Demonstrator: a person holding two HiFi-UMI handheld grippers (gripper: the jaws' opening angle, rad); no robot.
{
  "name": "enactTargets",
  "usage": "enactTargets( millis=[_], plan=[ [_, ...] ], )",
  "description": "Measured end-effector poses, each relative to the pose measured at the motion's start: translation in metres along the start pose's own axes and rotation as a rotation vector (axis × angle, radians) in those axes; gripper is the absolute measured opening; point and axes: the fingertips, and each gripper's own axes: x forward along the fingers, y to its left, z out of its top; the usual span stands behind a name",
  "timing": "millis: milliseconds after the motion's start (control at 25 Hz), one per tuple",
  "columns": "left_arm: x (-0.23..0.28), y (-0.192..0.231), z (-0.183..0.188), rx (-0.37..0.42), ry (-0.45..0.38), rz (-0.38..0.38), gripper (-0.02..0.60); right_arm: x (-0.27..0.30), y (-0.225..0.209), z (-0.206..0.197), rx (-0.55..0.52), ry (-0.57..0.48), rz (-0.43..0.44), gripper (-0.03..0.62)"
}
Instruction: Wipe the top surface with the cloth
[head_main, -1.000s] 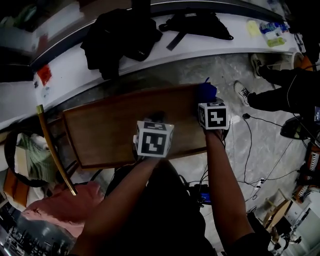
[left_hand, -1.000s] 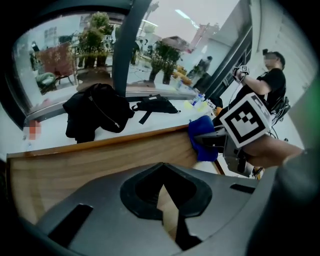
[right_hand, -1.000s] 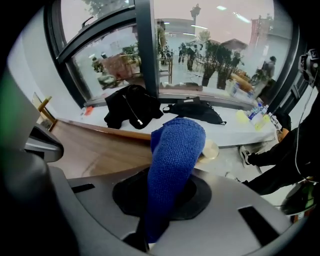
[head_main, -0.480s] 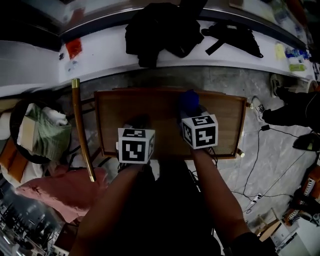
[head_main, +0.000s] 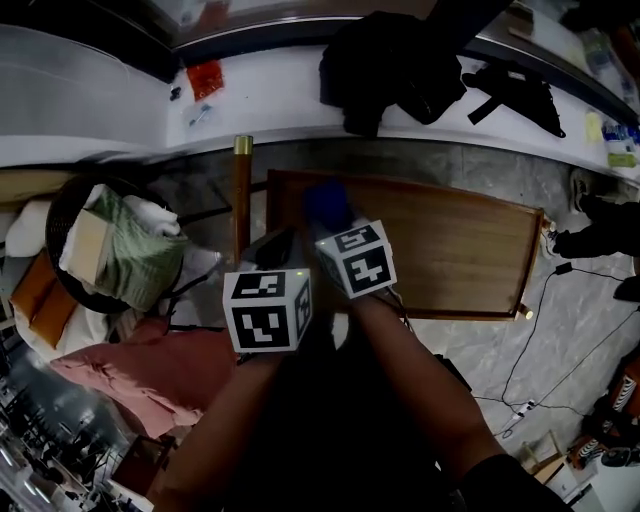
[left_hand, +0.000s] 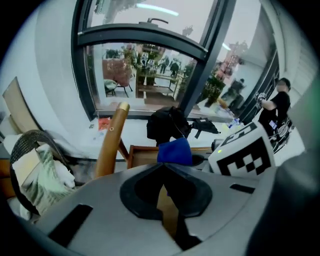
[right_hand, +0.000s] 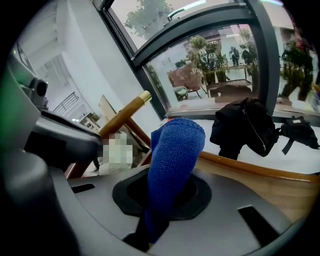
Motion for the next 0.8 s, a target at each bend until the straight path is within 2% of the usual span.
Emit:
enactTargets(
  millis=[280,520,800],
  plan=[
    [-0.021,0.027,0.018,0.034,-0.026,0.015,0.009,0.035,0.032,-0.004,0.036,-0.002,0.040,0.048],
    [-0.028,0.041,0.016,0.028,-0.024,0.017,0.009,0.063,0.052,-0.006,0.050,0.005,0.062,0.048],
    [-0.031,0.051,0.010,0.000,-0.029,0.017,0.009,0.079,0.046,-0.014,0.051,0.047,0.003,0.048]
  ],
)
